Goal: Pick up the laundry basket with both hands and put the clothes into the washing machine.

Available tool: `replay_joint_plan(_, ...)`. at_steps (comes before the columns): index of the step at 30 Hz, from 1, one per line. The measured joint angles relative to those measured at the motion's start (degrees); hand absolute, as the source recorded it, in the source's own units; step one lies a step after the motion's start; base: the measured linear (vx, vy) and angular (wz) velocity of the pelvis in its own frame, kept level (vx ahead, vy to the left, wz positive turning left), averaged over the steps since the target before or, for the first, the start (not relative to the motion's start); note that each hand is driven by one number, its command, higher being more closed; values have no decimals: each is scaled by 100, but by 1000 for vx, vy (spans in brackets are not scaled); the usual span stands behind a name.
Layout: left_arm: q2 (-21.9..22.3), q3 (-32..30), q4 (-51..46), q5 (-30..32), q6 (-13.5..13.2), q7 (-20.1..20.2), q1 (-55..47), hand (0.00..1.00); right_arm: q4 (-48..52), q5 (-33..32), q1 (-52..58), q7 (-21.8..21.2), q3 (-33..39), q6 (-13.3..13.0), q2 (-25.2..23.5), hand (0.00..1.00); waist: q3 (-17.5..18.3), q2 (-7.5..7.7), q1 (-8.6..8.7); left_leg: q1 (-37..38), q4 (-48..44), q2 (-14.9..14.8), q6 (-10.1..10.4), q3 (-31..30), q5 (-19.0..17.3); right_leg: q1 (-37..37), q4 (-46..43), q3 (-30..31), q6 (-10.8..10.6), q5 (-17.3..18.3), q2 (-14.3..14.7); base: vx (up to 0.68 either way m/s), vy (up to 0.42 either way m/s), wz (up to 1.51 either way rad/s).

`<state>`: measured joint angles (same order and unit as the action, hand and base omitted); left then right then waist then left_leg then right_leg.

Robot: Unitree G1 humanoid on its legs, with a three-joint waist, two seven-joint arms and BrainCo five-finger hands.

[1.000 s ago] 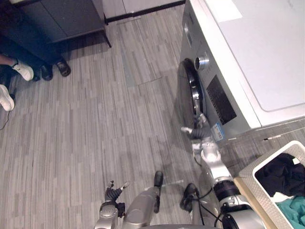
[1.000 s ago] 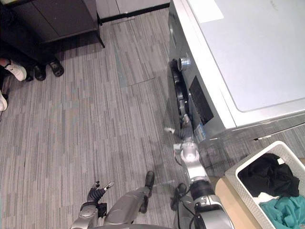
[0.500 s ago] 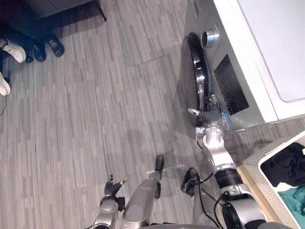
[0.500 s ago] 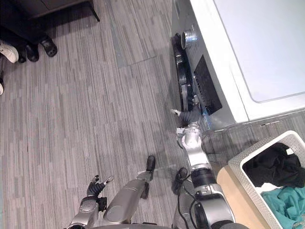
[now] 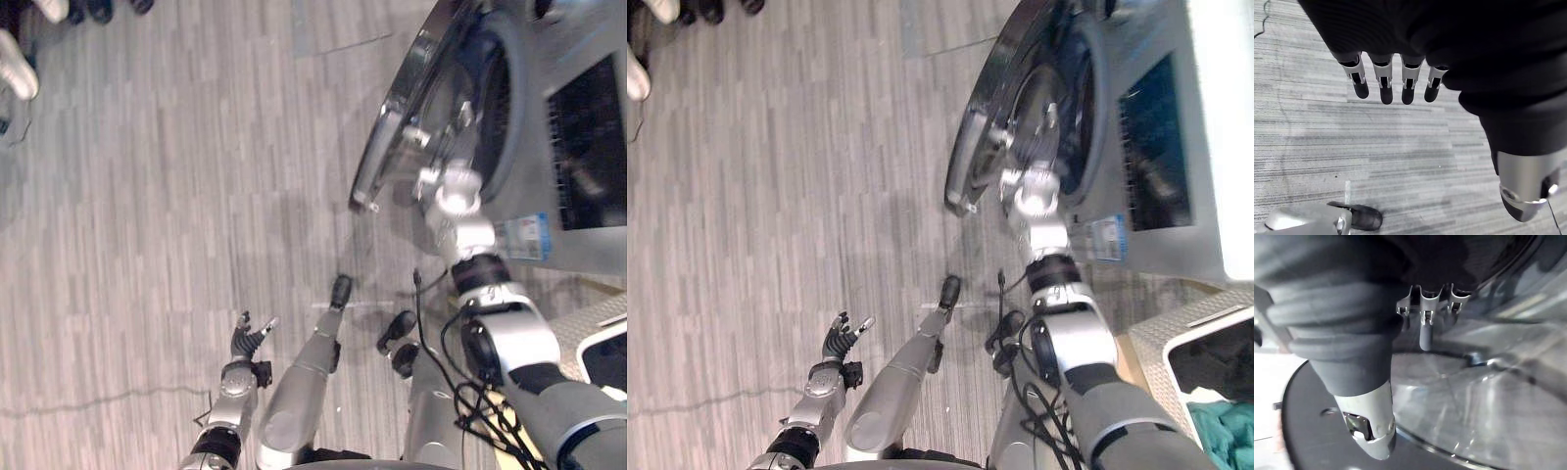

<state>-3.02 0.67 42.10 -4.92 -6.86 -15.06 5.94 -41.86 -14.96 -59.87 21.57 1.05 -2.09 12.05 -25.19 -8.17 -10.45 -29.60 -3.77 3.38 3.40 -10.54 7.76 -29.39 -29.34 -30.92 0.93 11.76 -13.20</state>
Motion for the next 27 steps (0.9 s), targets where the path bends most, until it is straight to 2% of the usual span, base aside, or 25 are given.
replay_joint_plan(1, -1, 6, -11, -16, -3, 0, 10, 0, 9, -124, -111, 5, -31, -10, -43, 0, -22, -30, -9, -6, 6, 8, 16, -50, 17, 0, -54, -44, 13, 35, -20, -61, -133, 44)
replay_joint_plan(4, -31, 309, -204, -56, -6, 4, 20, 0, 77, -474, -594, -65, -556, -117, -275, 0, -46, -75, -218, -15, 93, 48, 93, -239, 110, -54, -309, -215, 84, 269, -127, -43, -188, 38)
replay_joint_plan(6, -34, 638, -536, -44, -63, 11, 62, 0, 362, -521, -1285, -156, -879, -305, -486, 0, -61, -120, -387, -76, 153, 42, 156, -425, 224, -81, -443, -437, 167, 451, -187, -23, -201, 54)
replay_joint_plan(8, -25, 820, -669, -41, -87, 12, 180, 0, 779, -517, -1605, -187, -984, -485, -495, 0, -60, -122, -533, -88, 183, 45, 215, -569, 265, -60, -537, -538, 189, 564, -203, -7, -218, 57)
replay_joint_plan(9, -18, 861, -751, -37, -110, 11, 231, 0, 961, -516, -1741, -182, -1104, -627, -486, 0, -60, -122, -549, -86, 182, 54, 232, -675, 276, -31, -584, -544, 191, 607, -202, 4, -176, 54)
replay_joint_plan(12, -10, 929, -831, -30, -124, 9, 332, 0, 1163, -522, -1785, -182, -1245, -730, -481, 0, -60, -121, -539, -75, 181, 47, 245, -692, 287, -3, -590, -529, 198, 621, -182, -6, -101, 17)
replay_joint_plan(14, -18, 1029, -828, -33, -118, -1, 508, 0, 1199, -525, -1598, -220, -1365, -781, -475, 0, -61, -119, -412, -68, 181, 29, 243, -644, 288, -5, -499, -455, 209, 605, -138, -38, -67, -24)
replay_joint_plan(15, -19, 1038, -831, -43, -109, -11, 738, 0, 1311, -528, -1290, -295, -1427, -781, -376, 0, -65, -111, -295, -62, 177, -57, 242, -539, 287, -41, -296, -316, 195, 460, 16, -75, -10, -66)
replay_joint_plan(16, -49, 1037, -826, -43, -77, -28, 1034, 0, 1588, -527, -802, -346, -1543, -784, -230, 0, -74, -94, -232, -62, 177, -183, 241, -367, 287, -37, -30, -122, 187, 238, 219, -86, 6, -83)
replay_joint_plan(17, -74, 1037, -827, -39, -74, -44, 1208, 0, 1692, -536, -536, -417, -1563, -793, -194, 0, -81, -83, -206, -62, 177, -235, 241, -275, 287, -27, 83, 8, 180, 144, 302, -90, 37, -110)
replay_joint_plan(19, -260, 1023, -823, -25, -81, -155, 1775, 0, 1801, -551, 176, -565, -1570, -794, -8, 0, -136, 1, -8, -61, 183, -326, 236, 32, 285, -116, 301, 343, 176, -88, 447, -91, 50, -103)
replay_joint_plan(21, -665, 960, -822, -19, -89, -282, 2363, 0, 1844, -765, 994, -805, -1565, -767, 215, 0, -239, 166, 355, -49, 182, -450, 220, 367, 274, -197, 615, 753, 155, -423, 654, -117, 56, -106)
replay_joint_plan(22, -769, 922, -806, -18, -88, -286, 2496, 0, 1881, -780, 1204, -859, -1564, -762, 273, 0, -265, 208, 423, -47, 183, -484, 210, 448, 267, -212, 701, 850, 134, -488, 704, -120, 51, -100)
replay_joint_plan(24, -964, 828, -697, -18, -81, -293, 2889, 0, 1983, -805, 2109, -1305, -1570, -729, 429, 0, -327, 317, 685, 15, 183, -613, 92, 771, 189, -219, 975, 1193, 127, -762, 900, -94, 29, -90)
replay_joint_plan(26, -953, 829, -614, -13, -72, -291, 3025, 0, 2087, -802, 2621, -1535, -1637, -661, 418, 0, -330, 345, 749, 58, 183, -653, 89, 939, 185, -220, 1063, 1343, 133, -845, 958, -49, -10, -55)
replay_joint_plan(27, -986, 823, -525, -5, -57, -288, 3129, 0, 2087, -796, 2929, -1709, -1727, -621, 386, 0, -331, 346, 842, 81, 185, -674, 85, 998, 181, -222, 1088, 1407, 148, -878, 989, -41, -31, -37)
